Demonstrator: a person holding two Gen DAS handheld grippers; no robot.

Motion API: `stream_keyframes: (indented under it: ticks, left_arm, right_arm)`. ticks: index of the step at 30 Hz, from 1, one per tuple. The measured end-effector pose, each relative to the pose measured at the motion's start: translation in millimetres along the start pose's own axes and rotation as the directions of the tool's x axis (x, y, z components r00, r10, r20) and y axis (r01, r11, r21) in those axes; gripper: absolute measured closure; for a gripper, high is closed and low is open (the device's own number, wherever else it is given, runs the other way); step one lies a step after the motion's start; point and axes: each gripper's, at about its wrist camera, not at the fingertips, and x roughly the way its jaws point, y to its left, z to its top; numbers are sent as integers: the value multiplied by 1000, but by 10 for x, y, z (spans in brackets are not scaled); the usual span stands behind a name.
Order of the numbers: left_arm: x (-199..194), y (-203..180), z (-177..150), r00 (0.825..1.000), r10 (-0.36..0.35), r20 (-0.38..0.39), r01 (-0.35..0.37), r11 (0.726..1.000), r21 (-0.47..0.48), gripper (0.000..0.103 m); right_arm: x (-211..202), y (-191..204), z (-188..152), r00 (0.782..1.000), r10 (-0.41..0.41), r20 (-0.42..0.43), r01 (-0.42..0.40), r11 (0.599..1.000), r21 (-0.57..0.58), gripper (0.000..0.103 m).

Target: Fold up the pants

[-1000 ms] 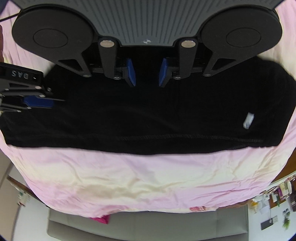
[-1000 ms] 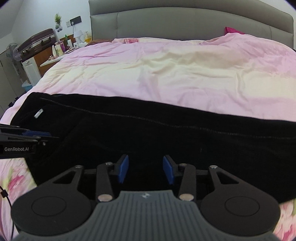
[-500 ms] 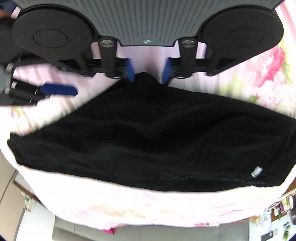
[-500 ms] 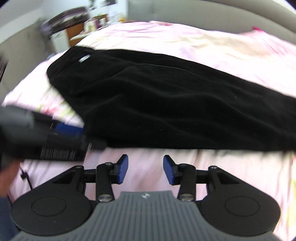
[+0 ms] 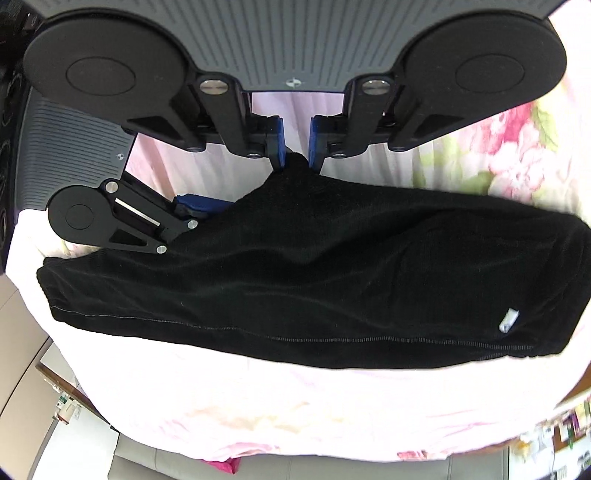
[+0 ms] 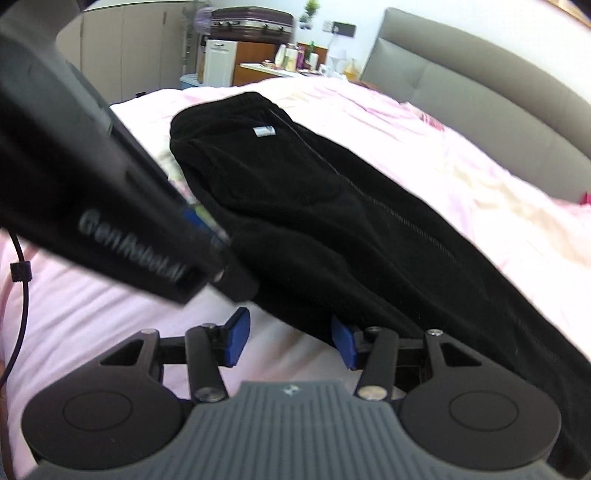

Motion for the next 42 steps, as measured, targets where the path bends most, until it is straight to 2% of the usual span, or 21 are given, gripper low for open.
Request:
stream_keyframes:
  ticks: [3, 4, 6, 8, 11, 14, 19, 22, 24, 25, 27, 29, 31, 32, 33, 34, 36, 40, 42]
  left_arm:
    - [24, 51, -73, 999, -18, -31, 18, 1000, -15, 95]
    - [33, 56, -112, 998, -28, -48, 27, 999, -19, 103]
    - [50, 77, -201, 996, -36, -79, 34, 999, -25, 103]
    - [18, 121, -268, 997, -26, -76, 24, 999, -27, 103]
    - [-117, 244, -328, 998, -1, -67, -2, 999, -43, 103]
    - [-323, 359, -378, 998, 48, -43, -50, 998, -43, 102]
    - [-472, 616, -406, 992, 121, -19, -122, 991, -48, 94]
    - [-546, 779, -367, 987, 158, -5, -158, 985, -73, 88]
    - [-639, 913, -354, 986, 168, 15, -165, 982, -96, 77]
    - [-678, 988, -347, 985, 168, 24, -164, 980, -111, 74]
    - [-746, 1155, -337, 985, 167, 35, -160, 976, -145, 62]
    - [-786, 1348, -322, 984, 171, 52, -158, 968, -194, 58]
    - [-813, 1583, -319, 983, 169, 65, -147, 953, -264, 54]
    - [-817, 1704, -317, 984, 163, 74, -133, 943, -304, 51]
    - [-820, 1832, -316, 984, 152, 92, -112, 932, -345, 50]
    - [-815, 1952, -309, 984, 143, 111, -90, 920, -382, 48]
    - [-770, 2188, -272, 980, 136, 147, -56, 892, -449, 37]
    - [-513, 2620, -143, 975, 126, 184, -3, 833, -554, 35]
    - [-353, 2804, -105, 971, 124, 203, 26, 793, -609, 33]
  right_arm:
    - [-98, 88, -19, 1000, 18, -12, -19, 998, -57, 58]
    - [-147, 122, -52, 1000, 22, -11, -23, 996, -87, 59]
    - [-219, 207, -119, 1000, -2, 10, 4, 987, -159, 59]
    - [-221, 283, -159, 1000, -12, 16, 15, 979, -205, 59]
    - [-63, 303, -128, 999, 23, -32, -28, 982, -185, 59]
    - [59, 354, -119, 998, 11, -70, -24, 984, -179, 60]
    - [-134, 429, -219, 999, 19, -45, -24, 995, -97, 61]
    - [-54, 508, -240, 999, -1, -51, -4, 995, -102, 61]
    - [-13, 525, -231, 999, -16, -49, 10, 993, -119, 62]
    - [38, 545, -209, 999, -39, -35, 34, 991, -129, 62]
    - [96, 566, -148, 997, -81, -15, 78, 986, -150, 62]
    - [182, 563, -91, 995, -98, -23, 93, 983, -161, 62]
    - [287, 537, -72, 994, -91, -62, 81, 985, -155, 76]
    - [317, 527, -73, 993, -85, -80, 73, 987, -147, 89]
    - [292, 506, -63, 993, -83, -82, 71, 989, -132, 93]
    - [251, 501, -56, 995, -73, -65, 65, 991, -120, 94]
    - [158, 510, -48, 997, -59, -44, 54, 992, -112, 96]
    - [288, 558, -177, 993, -39, -112, 23, 990, -138, 97]
    - [326, 551, -172, 992, -36, -122, 21, 992, -125, 97]
